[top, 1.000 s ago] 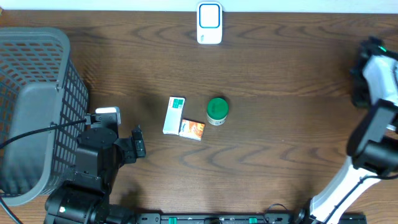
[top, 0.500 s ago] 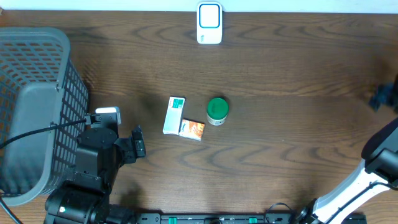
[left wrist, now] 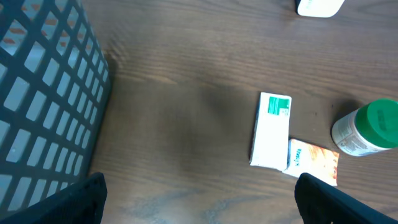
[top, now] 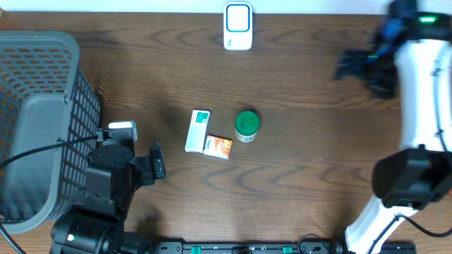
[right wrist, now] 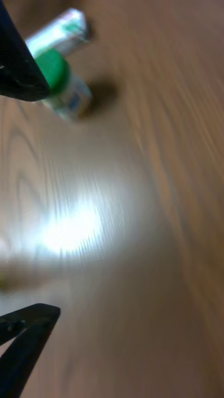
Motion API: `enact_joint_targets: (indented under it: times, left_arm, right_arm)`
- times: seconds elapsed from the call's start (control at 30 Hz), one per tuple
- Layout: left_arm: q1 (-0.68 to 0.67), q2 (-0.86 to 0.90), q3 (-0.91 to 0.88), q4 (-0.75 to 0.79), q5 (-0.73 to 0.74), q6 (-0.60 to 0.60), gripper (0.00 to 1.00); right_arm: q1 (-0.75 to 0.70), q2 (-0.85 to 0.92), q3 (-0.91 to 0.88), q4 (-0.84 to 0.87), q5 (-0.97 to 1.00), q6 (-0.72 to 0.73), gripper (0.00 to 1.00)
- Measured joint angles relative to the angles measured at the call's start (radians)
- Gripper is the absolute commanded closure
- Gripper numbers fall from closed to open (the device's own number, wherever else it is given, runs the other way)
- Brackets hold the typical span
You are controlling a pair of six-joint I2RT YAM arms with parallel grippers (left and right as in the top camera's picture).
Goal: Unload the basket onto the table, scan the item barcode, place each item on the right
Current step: 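Reach the right gripper to the green-capped bottle and grasp it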
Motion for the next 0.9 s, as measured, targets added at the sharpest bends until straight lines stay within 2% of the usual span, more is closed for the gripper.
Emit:
enact_joint_targets:
  times: [0.23,0.37,0.57,0.9]
  left_arm:
    - [0.000,0.000,0.000,0.000,0.000,0.000,0.04]
    - [0.000,0.000,0.000,0.000,0.000,0.000,0.04]
    - [0.000,0.000,0.000,0.000,0.000,0.000,0.04]
    - [0.000,0.000,0.000,0.000,0.000,0.000,0.04]
  right_arm:
    - [0.353,0.014,-0.120,0.193,-0.073,-0.003,0.01]
    - [0.483,0.017,-0.144,0.289,-0.060,0.025,0.01]
    - [0.575,0.082,-0.146,0.296,0.030,0.090,0.01]
    - [0.575,0.209,-0.155,0.268,0.101,0.125,0.01]
